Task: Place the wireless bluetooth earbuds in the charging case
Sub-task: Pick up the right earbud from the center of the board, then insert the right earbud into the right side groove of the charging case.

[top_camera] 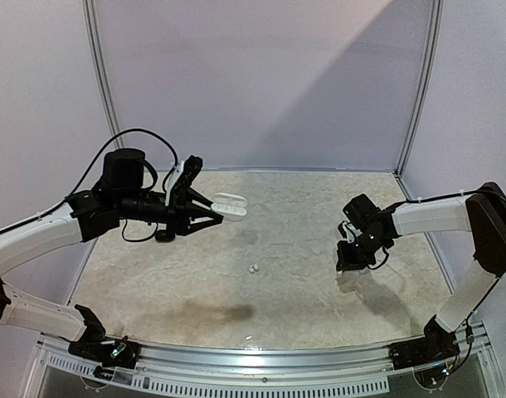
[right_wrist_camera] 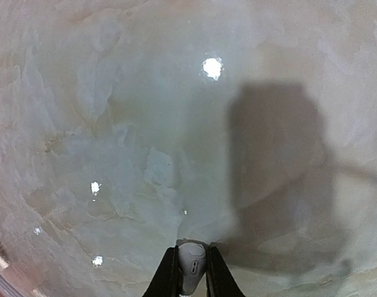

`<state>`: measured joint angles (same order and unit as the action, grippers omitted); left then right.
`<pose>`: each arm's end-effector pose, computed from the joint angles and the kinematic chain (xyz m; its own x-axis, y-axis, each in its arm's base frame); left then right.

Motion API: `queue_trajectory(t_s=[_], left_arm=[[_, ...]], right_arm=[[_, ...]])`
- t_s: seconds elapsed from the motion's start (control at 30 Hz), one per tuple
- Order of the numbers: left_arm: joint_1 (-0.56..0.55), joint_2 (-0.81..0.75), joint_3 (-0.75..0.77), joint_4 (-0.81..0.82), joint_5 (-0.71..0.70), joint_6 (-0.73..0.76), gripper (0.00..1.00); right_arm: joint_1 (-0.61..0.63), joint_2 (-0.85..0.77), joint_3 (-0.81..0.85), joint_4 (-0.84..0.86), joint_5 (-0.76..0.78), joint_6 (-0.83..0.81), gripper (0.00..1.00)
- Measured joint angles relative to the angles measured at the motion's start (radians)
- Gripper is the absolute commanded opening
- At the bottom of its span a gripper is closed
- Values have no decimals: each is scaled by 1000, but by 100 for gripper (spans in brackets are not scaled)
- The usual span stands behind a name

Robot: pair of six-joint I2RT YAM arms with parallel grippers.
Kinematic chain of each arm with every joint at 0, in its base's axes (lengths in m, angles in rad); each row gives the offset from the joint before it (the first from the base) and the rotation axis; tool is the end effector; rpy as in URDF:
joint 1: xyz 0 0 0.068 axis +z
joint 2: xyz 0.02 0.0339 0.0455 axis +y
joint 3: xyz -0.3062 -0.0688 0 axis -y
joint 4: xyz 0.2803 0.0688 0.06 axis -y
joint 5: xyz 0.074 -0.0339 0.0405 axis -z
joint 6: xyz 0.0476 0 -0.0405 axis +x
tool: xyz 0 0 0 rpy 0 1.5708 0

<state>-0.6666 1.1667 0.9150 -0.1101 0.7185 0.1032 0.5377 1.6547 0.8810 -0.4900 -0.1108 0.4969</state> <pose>0.2076 -0.2032 0.3445 -0.1789 0.2394 -0.9543 0.9729 0.1873 -0.1354 0.2762 0.1709 0.1500 -0.9760 -0.0304 -0.2155 -0.0824 0.9681 0.2368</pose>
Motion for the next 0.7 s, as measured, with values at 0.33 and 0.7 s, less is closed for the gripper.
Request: queue_trajectory(t_s=[0.33,0.7], left_arm=[[0,1,0,13,21,47,0],[-16,73,76,-95,106,303,0]], right_arm=[[64,-113,202,-170,-25,-130,0],[507,-296,758,-184,-93,-537,0]])
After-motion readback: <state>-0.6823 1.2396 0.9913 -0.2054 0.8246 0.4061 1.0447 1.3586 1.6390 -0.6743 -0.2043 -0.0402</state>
